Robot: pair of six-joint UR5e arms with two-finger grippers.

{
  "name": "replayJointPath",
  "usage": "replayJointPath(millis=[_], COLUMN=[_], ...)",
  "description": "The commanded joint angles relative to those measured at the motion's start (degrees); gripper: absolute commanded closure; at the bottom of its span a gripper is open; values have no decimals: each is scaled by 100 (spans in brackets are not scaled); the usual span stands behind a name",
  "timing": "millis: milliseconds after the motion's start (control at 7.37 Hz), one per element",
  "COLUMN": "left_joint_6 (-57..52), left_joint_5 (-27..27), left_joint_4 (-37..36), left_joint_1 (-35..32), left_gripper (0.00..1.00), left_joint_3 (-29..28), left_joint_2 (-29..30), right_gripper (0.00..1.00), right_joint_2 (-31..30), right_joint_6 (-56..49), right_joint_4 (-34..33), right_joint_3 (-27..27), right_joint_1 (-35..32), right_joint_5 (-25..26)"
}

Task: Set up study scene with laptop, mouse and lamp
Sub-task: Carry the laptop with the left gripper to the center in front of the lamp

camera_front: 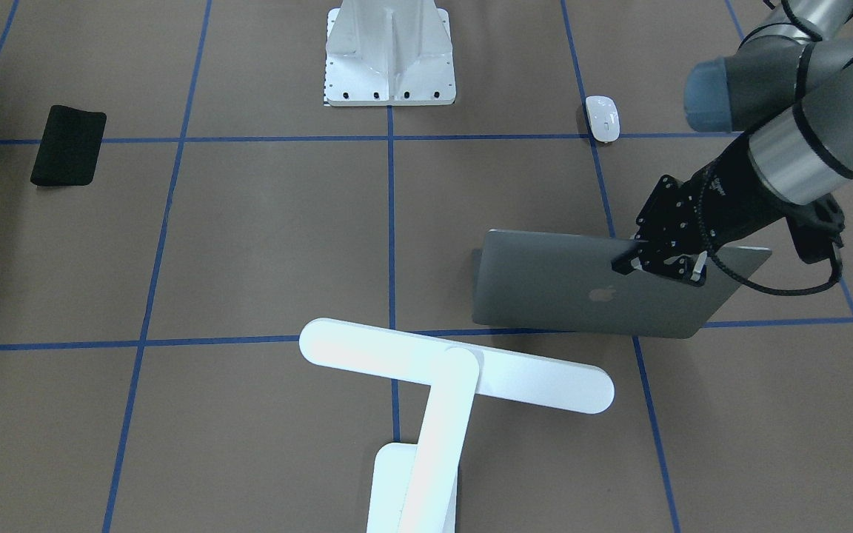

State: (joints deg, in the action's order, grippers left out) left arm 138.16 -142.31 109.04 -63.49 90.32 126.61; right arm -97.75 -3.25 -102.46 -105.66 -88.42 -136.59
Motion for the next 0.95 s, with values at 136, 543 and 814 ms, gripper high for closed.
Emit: replayJointPath(millis=[136,543,814], left_joint_6=[1104,1450,1468], left_joint_5=[1369,2319,2881], left_joint_4=[1151,1837,2278], left_joint_1=[617,1048,1312], left_gripper=[100,100,100], left_joint_3=[-585,-1005,-1418], left_joint_2=[522,637,716], right_gripper=[0,0,0], right_joint_2=[81,72,37], right_joint_6=[0,0,0], right_joint_4=[-230,-240,-240], right_joint_3=[-16,36,54], right_joint_1=[0,9,9], right_joint_5=[113,255,255])
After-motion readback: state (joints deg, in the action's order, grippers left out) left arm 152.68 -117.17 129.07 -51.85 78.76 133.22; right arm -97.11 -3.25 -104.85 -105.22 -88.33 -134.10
